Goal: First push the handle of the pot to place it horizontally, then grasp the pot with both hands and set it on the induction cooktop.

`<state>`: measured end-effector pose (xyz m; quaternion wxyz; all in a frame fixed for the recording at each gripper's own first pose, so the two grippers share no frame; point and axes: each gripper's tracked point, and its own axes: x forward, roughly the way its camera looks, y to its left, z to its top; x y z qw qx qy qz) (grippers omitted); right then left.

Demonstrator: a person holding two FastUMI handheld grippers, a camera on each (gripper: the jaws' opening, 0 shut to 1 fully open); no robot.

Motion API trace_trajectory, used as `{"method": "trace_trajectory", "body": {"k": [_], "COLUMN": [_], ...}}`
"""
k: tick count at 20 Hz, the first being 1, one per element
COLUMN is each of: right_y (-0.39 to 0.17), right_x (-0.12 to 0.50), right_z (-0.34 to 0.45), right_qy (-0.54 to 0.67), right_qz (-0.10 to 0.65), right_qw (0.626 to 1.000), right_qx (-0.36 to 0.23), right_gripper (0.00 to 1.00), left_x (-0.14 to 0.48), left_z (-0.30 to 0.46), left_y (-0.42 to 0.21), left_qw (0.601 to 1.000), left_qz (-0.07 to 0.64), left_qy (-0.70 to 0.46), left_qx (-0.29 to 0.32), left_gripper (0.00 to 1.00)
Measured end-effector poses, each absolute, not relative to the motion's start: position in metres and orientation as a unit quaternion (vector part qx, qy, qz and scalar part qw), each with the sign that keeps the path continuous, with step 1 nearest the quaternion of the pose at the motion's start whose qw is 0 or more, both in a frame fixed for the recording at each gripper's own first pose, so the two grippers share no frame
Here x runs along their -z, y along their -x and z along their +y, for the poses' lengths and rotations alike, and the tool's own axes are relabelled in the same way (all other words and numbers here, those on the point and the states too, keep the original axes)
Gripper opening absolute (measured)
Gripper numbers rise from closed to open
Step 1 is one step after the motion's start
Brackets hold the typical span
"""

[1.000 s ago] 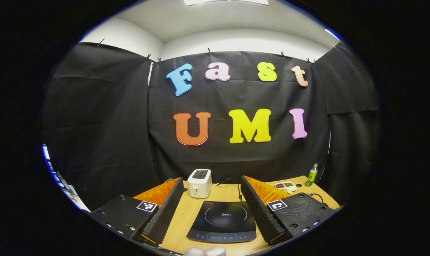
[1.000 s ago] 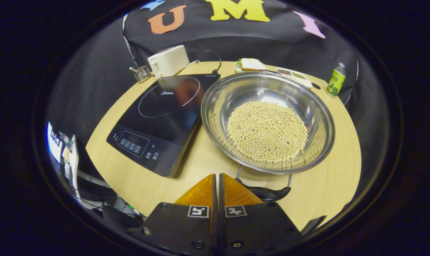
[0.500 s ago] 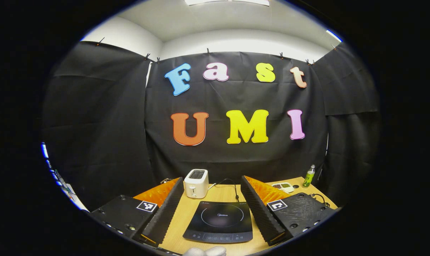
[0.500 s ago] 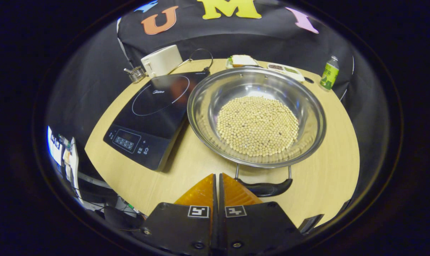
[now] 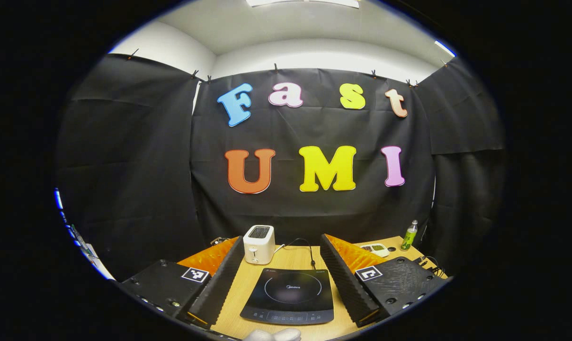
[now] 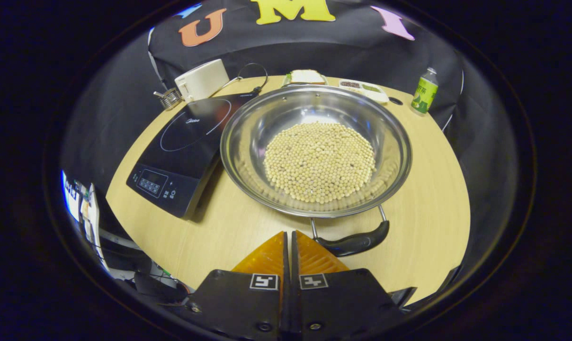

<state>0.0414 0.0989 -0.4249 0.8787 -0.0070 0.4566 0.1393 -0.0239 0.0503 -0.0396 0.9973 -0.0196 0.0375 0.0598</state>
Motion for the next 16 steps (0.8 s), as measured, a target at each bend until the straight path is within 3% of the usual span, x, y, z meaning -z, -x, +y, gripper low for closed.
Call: {"method": "trace_trajectory", "body": {"k": [12,16], "right_y": [-0.063,-0.071], "right_x": [0.428,0.430], "right_z": [0.035,0.021], "right_qy": [0.018,0.023], "right_qz": [0.455,0.457], "right_qw": [0.884,0.884], "right_qx": [-0.104,-0.095], "right_gripper": [0.04,0.00], "left_x": [0.044,0.043], "left_z": [0.047,0.043], "left_y": [0.017,0.015], "left_qw": [0.997,0.997], "left_qz": [0.046,0.045], "left_qy": [0.022,0.020], "left_qx": [-0.063,-0.066], "left_gripper": [0.96,0.96]}}
